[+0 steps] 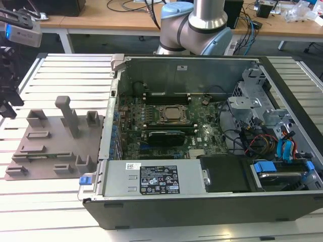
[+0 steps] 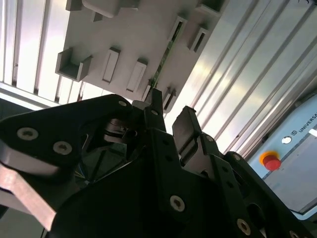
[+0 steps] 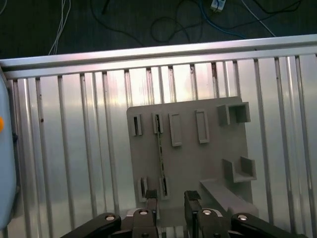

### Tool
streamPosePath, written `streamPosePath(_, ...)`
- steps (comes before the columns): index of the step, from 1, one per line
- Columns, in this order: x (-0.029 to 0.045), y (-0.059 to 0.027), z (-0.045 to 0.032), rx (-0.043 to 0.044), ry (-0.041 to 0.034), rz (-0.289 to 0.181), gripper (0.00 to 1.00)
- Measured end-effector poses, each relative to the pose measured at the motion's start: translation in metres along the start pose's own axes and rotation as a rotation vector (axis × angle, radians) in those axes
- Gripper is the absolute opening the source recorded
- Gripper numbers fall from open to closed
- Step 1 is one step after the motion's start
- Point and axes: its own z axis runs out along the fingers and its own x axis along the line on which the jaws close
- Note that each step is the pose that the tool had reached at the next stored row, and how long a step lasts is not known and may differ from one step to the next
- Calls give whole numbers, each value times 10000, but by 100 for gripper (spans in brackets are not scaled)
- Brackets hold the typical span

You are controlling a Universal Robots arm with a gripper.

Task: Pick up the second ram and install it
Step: 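Pick up the second ram and move it above second insertion slot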

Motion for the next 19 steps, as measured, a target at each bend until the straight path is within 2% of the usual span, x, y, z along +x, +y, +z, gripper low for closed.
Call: streamPosePath(19,4,-5,202,0,0,0,36)
